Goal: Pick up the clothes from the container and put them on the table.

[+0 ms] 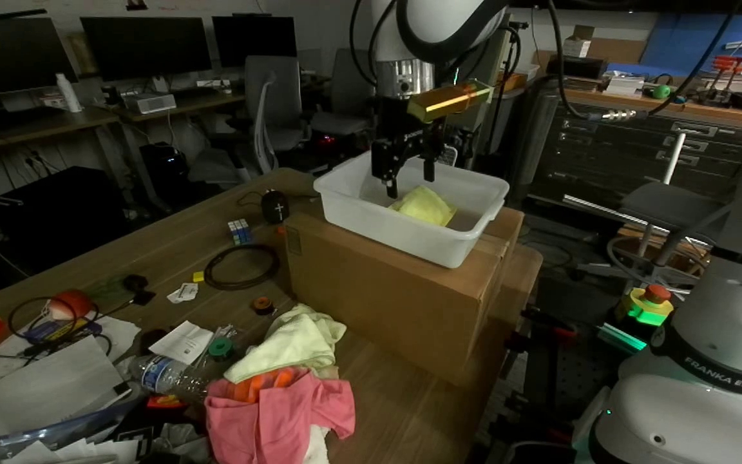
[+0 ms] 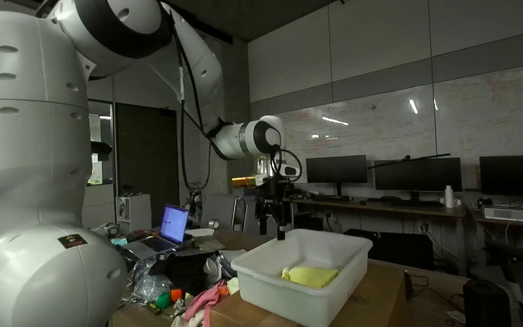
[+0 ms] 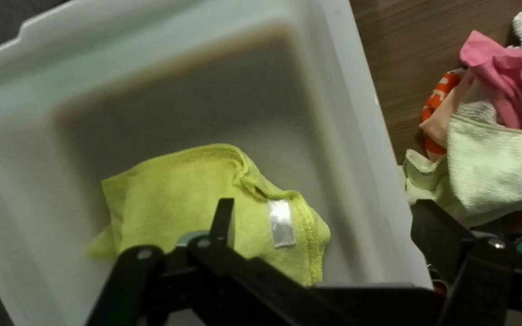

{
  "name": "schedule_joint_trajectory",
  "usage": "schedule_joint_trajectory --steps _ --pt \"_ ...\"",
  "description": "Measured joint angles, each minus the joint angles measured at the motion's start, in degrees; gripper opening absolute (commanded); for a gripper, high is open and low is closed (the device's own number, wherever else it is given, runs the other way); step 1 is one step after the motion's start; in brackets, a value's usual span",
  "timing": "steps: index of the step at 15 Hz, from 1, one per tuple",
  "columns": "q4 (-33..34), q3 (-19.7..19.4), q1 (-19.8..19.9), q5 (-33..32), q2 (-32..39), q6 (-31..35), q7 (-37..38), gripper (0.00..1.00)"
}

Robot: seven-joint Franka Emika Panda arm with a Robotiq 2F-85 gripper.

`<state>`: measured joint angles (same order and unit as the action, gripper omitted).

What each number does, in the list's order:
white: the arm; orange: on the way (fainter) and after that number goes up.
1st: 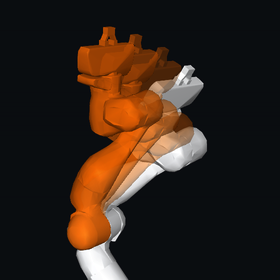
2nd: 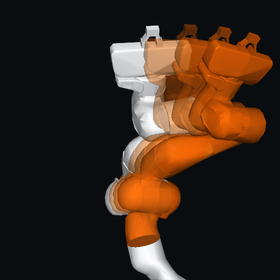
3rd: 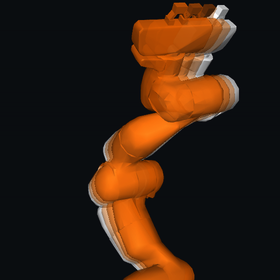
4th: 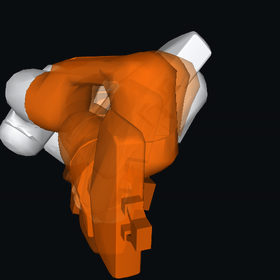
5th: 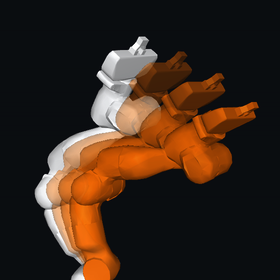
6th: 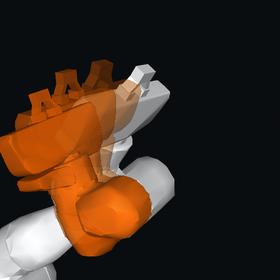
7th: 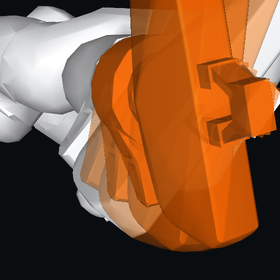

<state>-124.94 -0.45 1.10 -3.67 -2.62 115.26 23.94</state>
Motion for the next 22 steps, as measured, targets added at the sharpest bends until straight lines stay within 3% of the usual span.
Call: schedule_joint_trajectory --steps 6,22 --pt "-5.4 -5.1 4.7 9.8 -1.9 4.1 -3.7 1.00" --pt "-10.7 -6.7 7.0 13.2 -0.9 13.7 -3.5 1.00"
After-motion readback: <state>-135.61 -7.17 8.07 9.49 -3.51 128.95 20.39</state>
